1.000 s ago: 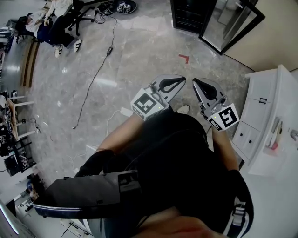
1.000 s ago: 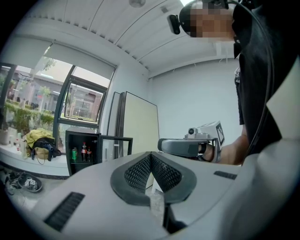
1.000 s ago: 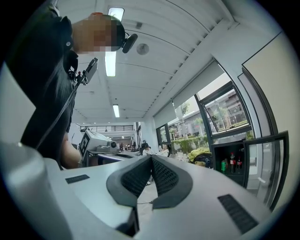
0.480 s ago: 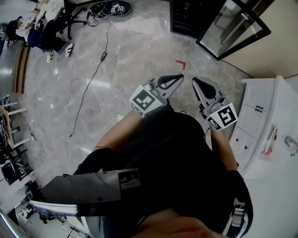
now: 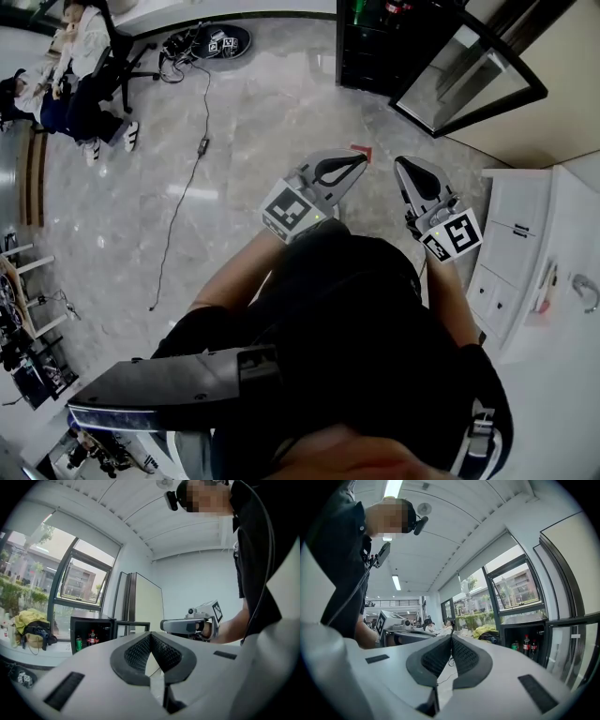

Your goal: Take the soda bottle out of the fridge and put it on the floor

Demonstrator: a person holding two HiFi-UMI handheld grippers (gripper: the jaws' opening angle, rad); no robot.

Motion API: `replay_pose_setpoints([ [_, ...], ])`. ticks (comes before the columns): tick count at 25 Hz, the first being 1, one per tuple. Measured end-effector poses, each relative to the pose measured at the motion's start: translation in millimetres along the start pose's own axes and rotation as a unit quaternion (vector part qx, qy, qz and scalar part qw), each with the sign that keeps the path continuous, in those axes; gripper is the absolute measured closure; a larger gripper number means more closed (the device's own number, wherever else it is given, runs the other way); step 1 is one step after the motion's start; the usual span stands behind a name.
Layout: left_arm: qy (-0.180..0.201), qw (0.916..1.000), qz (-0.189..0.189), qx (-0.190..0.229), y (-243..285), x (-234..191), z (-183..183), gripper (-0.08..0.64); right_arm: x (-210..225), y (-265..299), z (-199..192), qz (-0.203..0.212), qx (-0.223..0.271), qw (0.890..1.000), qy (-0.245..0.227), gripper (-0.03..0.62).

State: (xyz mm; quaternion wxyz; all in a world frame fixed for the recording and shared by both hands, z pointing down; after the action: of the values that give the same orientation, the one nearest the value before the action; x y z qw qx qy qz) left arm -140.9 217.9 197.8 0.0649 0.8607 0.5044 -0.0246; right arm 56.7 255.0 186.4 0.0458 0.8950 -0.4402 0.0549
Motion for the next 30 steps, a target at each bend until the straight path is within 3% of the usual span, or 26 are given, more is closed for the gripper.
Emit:
replay_pose_setpoints([
  [6, -0.023, 0.9997, -0.013, 0.000, 19.2, -30.0, 0.8, 0.560, 24.3, 19.3, 3.1, -0.009, -0.003, 1.000, -0.005, 0.578],
  [14, -0.026, 0.9996, 0.001, -0.014, 64.2, -59.7, 1.4, 0.560, 87.1, 32.5, 0.0, -0.001, 0.004, 1.000, -0.001, 0.578],
  [30, -0.022, 0.9954, 0.085, -0.040, 243.0, -135.1, 11.8, 0.560, 319.7, 60.6, -19.4, 0.051, 0.000, 0.998, 0.024, 0.578],
])
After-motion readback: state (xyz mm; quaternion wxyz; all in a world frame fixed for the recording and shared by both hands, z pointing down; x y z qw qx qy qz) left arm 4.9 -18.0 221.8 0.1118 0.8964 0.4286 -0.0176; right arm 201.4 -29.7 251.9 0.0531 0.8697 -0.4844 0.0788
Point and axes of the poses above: the fingertips, and each gripper's own axes: y forward along the fingers, x to its right, z out of its top, the point moved 9 cm from there along -y, backward along the fingers, and after that the axes turned 8 degrees about z, right-handed, at the moved point
